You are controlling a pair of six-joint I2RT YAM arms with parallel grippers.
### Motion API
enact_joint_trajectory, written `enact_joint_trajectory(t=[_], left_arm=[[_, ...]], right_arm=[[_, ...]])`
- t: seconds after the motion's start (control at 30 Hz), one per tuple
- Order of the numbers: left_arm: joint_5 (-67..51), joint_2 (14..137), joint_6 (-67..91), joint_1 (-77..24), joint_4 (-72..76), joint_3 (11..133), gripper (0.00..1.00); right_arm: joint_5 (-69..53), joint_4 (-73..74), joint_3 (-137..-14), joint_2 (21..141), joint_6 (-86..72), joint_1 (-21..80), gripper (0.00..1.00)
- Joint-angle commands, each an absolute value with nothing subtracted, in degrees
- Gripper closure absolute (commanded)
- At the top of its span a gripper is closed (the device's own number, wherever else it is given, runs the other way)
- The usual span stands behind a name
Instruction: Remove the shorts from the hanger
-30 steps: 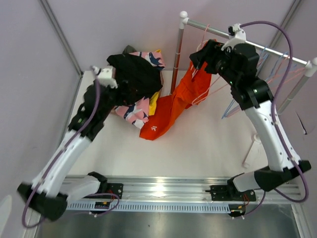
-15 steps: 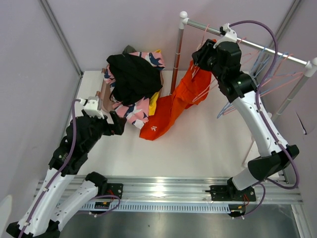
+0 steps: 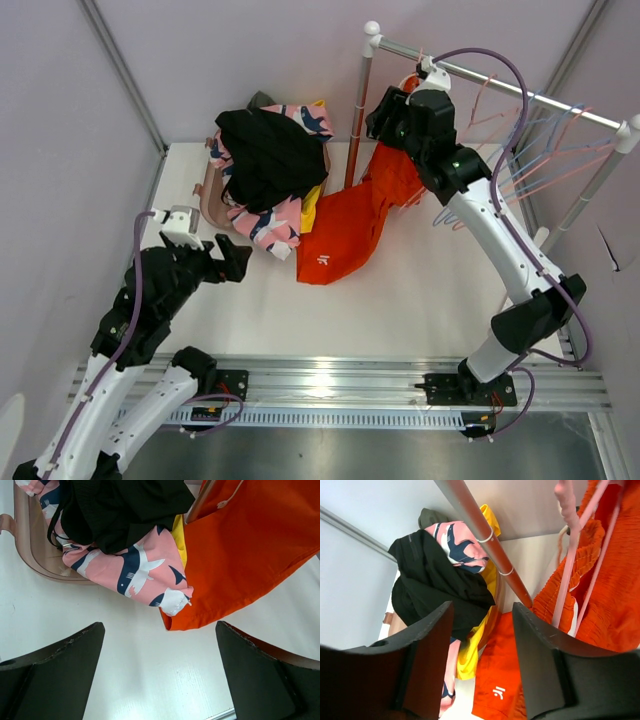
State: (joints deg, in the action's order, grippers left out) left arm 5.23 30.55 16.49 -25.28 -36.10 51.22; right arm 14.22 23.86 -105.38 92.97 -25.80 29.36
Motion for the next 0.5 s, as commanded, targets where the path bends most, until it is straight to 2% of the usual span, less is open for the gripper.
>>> enact_joint_trajectory(t=[0.0,0.17,0.47], left_arm=[[3.87,29.88,16.61,-25.22,-34.81,49.40,0.01],[5.44,29.79,14.60,-25.22,-34.45,47.37,0.01],[5.10,29.97,13.97,-25.22,-33.66,46.23,0.01]], right_arm=[[15.83,22.07,-105.57,89.75,-25.66,29.79,0.39],[17.74,20.56,-104.23,84.47,-24.70,31.37,0.30],[21.44,23.82,-104.85,83.23,-23.47,31.47,0.28]])
